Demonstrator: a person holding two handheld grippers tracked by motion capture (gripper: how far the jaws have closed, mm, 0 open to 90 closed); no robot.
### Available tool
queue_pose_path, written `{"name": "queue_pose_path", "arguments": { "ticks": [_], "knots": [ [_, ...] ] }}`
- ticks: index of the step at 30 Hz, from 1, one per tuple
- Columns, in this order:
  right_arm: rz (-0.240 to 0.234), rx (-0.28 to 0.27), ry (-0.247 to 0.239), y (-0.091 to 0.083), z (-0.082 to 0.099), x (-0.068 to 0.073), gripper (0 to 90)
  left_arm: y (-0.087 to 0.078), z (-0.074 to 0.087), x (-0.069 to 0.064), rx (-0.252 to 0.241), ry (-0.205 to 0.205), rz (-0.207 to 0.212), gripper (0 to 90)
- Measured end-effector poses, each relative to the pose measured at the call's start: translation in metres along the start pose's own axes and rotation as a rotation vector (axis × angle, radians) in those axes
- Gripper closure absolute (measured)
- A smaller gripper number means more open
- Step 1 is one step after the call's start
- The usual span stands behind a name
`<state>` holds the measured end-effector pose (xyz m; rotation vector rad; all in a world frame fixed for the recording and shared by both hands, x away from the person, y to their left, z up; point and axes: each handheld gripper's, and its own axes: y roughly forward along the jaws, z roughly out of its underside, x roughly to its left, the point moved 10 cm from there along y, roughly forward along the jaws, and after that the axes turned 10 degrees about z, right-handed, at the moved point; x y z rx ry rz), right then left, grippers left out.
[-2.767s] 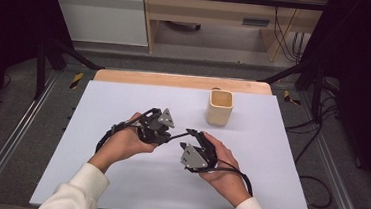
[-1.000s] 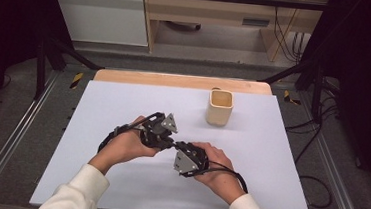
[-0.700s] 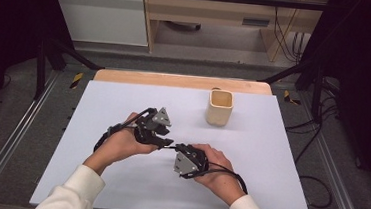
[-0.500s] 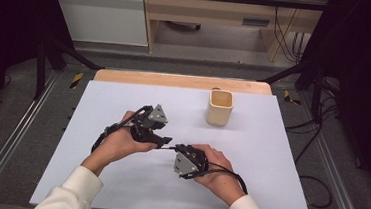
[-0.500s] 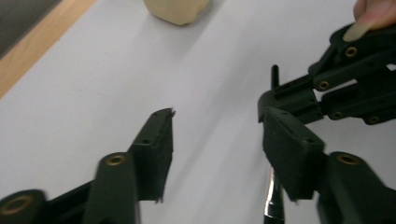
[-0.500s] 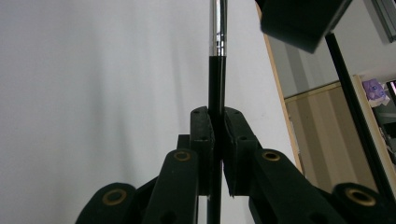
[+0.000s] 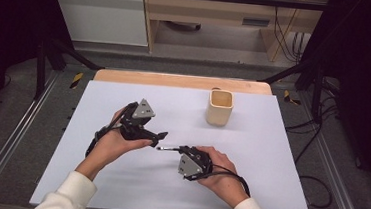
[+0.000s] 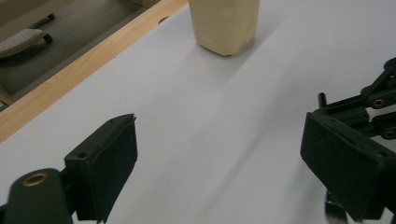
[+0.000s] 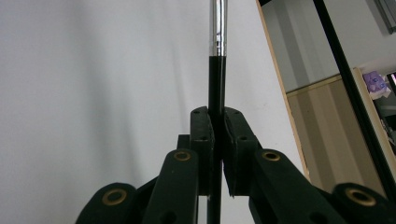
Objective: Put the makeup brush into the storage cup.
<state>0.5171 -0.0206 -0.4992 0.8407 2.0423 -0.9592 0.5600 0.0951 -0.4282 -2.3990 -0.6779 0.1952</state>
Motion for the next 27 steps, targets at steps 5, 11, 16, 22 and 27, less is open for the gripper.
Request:
{"name": "queue_pose_path", "arguments": {
  "ticks": [5,11,16,22,27],
  "knots": [
    [-0.003,-0.005,-0.020,-0.003,0.005,-0.001,83.6,-0.004,0.014,0.008,-0.040,-0.015,-0.024,7.8],
    [0.033,0.006,0.038,-0.007,0.009,-0.004,83.6,-0.012,0.021,0.009,-0.079,0.009,-0.061,4.7],
    [0.052,0.009,0.058,-0.007,0.014,-0.006,83.6,-0.014,0.029,0.007,-0.095,0.015,-0.074,4.4],
    [0.102,0.004,0.141,-0.006,0.018,-0.011,83.6,-0.018,0.040,-0.003,-0.168,0.019,-0.076,4.0],
    [0.137,0.007,0.193,-0.008,0.026,-0.017,83.6,-0.018,0.052,-0.004,-0.188,0.013,-0.085,3.9]
  ]
}}
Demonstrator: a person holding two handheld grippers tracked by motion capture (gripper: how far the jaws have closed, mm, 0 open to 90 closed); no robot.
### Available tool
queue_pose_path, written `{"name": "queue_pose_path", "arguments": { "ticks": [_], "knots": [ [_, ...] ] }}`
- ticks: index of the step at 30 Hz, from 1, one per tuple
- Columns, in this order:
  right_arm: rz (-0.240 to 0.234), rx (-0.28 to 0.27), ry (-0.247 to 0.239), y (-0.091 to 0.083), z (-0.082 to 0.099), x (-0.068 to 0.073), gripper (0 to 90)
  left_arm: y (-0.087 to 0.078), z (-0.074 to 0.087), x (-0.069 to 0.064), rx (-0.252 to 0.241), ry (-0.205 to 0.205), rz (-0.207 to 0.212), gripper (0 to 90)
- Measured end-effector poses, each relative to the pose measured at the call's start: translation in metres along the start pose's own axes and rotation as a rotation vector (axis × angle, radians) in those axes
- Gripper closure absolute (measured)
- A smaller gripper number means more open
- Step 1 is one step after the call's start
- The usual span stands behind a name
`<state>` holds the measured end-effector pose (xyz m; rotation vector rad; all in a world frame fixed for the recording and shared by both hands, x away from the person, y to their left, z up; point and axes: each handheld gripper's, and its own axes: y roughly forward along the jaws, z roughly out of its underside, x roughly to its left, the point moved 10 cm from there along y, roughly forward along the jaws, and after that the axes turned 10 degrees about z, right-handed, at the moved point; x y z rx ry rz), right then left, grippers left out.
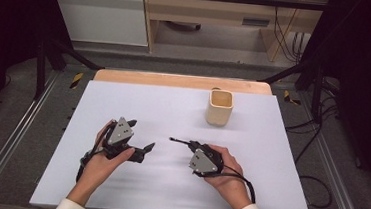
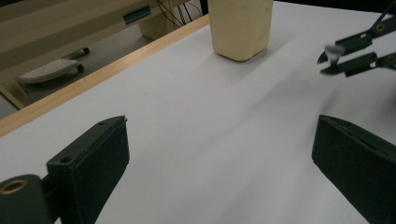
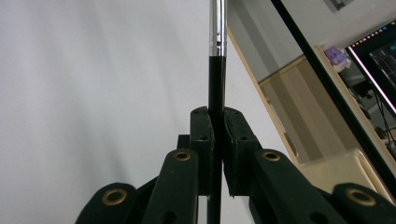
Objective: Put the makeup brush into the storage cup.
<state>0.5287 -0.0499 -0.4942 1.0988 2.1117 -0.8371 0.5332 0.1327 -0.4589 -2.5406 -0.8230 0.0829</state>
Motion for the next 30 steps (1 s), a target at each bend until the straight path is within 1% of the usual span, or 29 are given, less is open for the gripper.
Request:
{"name": "queue_pose_path", "arguments": {
  "ticks": [2,4,5,7,8,9,10,11,12,13,14,15,16,18,20,21,22,23,25,26,27,29,30],
  "knots": [
    [0.011,0.003,0.016,-0.001,0.003,-0.004,83.6,0.000,0.003,0.000,-0.004,-0.007,0.001,3.9],
    [0.021,0.007,0.030,-0.002,0.006,-0.008,83.6,-0.002,0.011,0.001,-0.012,-0.018,-0.008,3.9],
    [0.028,0.009,0.039,-0.003,0.007,-0.010,83.6,-0.002,0.011,0.001,-0.012,-0.018,-0.008,3.9],
    [0.032,0.009,0.042,-0.003,0.009,-0.012,83.6,-0.003,0.015,0.002,-0.021,-0.023,-0.015,3.9],
    [0.040,0.008,0.055,-0.005,0.009,-0.015,83.6,-0.006,0.018,0.002,-0.038,-0.033,-0.023,3.9],
    [0.047,0.004,0.063,-0.005,0.009,-0.017,83.6,-0.006,0.018,0.002,-0.038,-0.033,-0.023,3.9],
    [0.052,0.003,0.068,-0.005,0.010,-0.019,83.6,-0.010,0.019,0.002,-0.069,-0.032,-0.026,3.9],
    [0.052,0.003,0.068,-0.005,0.010,-0.019,83.6,-0.010,0.019,0.002,-0.069,-0.032,-0.026,3.8],
    [0.058,0.001,0.074,-0.006,0.010,-0.021,83.6,-0.012,0.020,0.003,-0.082,-0.029,-0.031,3.8],
    [0.059,0.001,0.080,-0.006,0.010,-0.023,83.6,-0.014,0.021,0.003,-0.095,-0.036,-0.034,3.8],
    [0.071,-0.004,0.102,-0.007,0.011,-0.028,83.6,-0.018,0.024,0.005,-0.113,-0.039,-0.043,3.8],
    [0.071,-0.004,0.102,-0.007,0.011,-0.028,83.6,-0.018,0.024,0.005,-0.113,-0.039,-0.043,3.8],
    [0.074,0.001,0.116,-0.008,0.014,-0.030,83.6,-0.022,0.026,0.007,-0.125,-0.045,-0.049,3.8],
    [0.081,0.004,0.124,-0.008,0.015,-0.032,83.6,-0.025,0.027,0.010,-0.140,-0.046,-0.050,3.8],
    [0.084,0.005,0.131,-0.008,0.016,-0.033,83.5,-0.028,0.028,0.013,-0.170,-0.059,-0.050,3.8],
    [0.084,0.005,0.131,-0.008,0.016,-0.033,83.5,-0.028,0.028,0.013,-0.170,-0.059,-0.050,3.7],
    [0.085,0.004,0.135,-0.008,0.016,-0.034,83.6,-0.029,0.031,0.016,-0.181,-0.068,-0.050,3.6],
    [0.084,0.003,0.137,-0.007,0.016,-0.034,83.6,-0.029,0.031,0.016,-0.181,-0.068,-0.050,3.6],
    [0.082,0.003,0.142,-0.007,0.016,-0.034,83.6,-0.030,0.036,0.018,-0.174,-0.064,-0.048,3.6],
    [0.081,0.002,0.147,-0.008,0.015,-0.033,83.5,-0.031,0.042,0.019,-0.179,-0.071,-0.039,3.4],
    [0.081,0.002,0.147,-0.008,0.015,-0.033,83.5,-0.031,0.042,0.019,-0.179,-0.071,-0.039,3.2],
    [0.083,-0.008,0.153,-0.008,0.015,-0.035,83.6,-0.032,0.051,0.022,-0.162,-0.073,-0.046,3.2],
    [0.084,-0.009,0.162,-0.008,0.015,-0.036,83.6,-0.032,0.052,0.022,-0.159,-0.075,-0.047,3.2]
  ]
}}
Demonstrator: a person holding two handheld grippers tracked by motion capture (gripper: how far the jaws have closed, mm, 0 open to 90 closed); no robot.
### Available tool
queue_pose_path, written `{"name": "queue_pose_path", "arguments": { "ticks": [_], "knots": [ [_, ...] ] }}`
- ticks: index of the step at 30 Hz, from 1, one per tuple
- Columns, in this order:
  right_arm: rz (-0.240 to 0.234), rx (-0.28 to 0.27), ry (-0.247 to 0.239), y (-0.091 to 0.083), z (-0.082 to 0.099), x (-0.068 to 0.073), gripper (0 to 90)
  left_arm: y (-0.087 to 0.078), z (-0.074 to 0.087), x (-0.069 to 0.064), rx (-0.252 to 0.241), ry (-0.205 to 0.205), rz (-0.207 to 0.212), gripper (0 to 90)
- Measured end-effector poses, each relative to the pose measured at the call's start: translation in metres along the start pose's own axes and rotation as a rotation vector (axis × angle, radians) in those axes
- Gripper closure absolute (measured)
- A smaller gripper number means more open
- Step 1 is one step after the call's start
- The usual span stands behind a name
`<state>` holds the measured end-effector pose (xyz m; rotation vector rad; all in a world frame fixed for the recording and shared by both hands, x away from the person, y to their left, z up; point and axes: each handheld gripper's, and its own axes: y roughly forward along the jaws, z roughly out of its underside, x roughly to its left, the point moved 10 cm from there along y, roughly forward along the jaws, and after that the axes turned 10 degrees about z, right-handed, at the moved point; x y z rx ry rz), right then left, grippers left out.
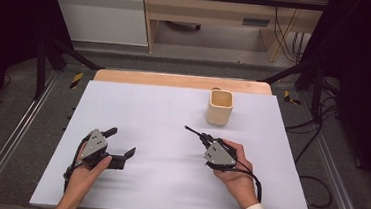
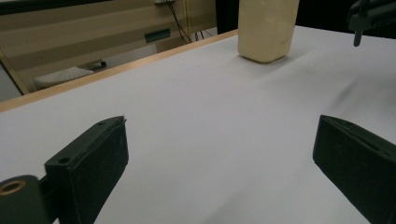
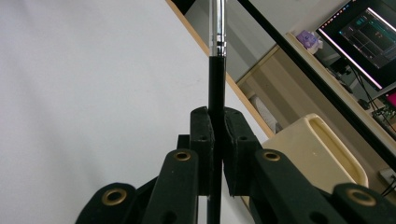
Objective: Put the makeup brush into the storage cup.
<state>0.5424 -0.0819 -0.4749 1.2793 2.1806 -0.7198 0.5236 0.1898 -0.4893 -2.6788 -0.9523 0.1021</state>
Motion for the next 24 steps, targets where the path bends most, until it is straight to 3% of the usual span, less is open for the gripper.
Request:
{"name": "queue_pose_path", "arguments": {
  "ticks": [8,17,24],
  "knots": [
    [0.006,-0.010,0.076,-0.0025,-0.0002,-0.0047,83.5,-0.0037,0.0001,-0.0011,-0.017,0.004,-0.008,3.2],
    [-0.008,-0.026,0.120,-0.0033,-0.0024,-0.0041,83.7,-0.0034,0.0002,-0.0023,-0.023,0.004,-0.001,3.2],
    [-0.017,-0.038,0.202,-0.0037,-0.0023,-0.0074,83.7,-0.0031,0.0004,-0.0035,-0.019,0.012,0.001,3.2]
  ]
}}
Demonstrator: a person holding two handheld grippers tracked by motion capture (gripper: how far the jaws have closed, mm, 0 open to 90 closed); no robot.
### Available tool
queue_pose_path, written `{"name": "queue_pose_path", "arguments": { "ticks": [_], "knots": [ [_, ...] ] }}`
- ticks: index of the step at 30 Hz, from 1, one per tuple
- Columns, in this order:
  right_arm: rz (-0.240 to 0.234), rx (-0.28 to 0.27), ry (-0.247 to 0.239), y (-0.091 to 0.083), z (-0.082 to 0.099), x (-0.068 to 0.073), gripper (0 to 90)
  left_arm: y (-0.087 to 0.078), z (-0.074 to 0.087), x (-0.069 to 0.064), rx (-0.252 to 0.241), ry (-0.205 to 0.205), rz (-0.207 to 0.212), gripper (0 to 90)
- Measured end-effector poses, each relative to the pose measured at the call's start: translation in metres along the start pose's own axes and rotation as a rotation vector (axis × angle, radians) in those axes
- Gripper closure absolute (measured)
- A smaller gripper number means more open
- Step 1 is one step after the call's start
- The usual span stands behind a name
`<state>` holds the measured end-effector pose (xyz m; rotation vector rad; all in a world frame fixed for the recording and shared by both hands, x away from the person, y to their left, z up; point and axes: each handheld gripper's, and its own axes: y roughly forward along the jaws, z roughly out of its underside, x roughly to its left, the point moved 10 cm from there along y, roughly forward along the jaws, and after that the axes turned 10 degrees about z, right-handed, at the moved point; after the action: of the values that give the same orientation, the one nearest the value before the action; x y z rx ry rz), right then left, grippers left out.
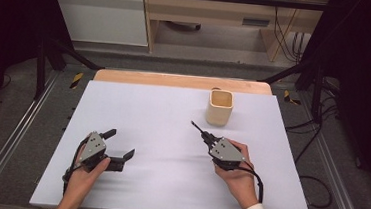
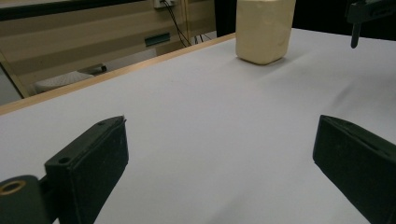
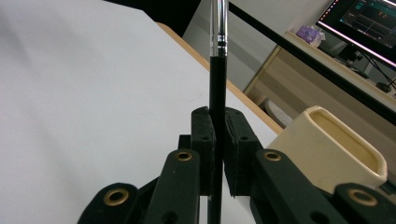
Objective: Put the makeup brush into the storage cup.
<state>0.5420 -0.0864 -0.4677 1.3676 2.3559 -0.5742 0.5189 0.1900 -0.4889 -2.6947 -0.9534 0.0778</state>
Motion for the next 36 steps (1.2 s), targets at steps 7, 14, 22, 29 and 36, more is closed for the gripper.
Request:
{"name": "queue_pose_path", "arguments": {
  "ticks": [7,14,22,29,36],
  "knots": [
    [0.003,-0.009,0.055,-0.001,0.000,-0.005,83.7,-0.001,-0.001,0.000,-0.007,-0.004,0.005,3.2],
    [0.007,-0.011,0.105,-0.002,0.002,-0.010,83.7,-0.002,-0.002,-0.001,-0.015,-0.006,0.006,3.2],
    [0.012,-0.020,0.171,-0.003,0.003,-0.017,83.7,-0.004,-0.005,0.000,-0.033,-0.008,0.008,3.3],
    [0.012,-0.022,0.228,-0.004,0.005,-0.022,83.7,-0.006,-0.007,0.001,-0.049,-0.014,0.008,3.2],
    [0.013,-0.026,0.254,-0.005,0.006,-0.025,83.7,-0.007,-0.007,0.000,-0.048,-0.008,0.009,3.2]
  ]
}}
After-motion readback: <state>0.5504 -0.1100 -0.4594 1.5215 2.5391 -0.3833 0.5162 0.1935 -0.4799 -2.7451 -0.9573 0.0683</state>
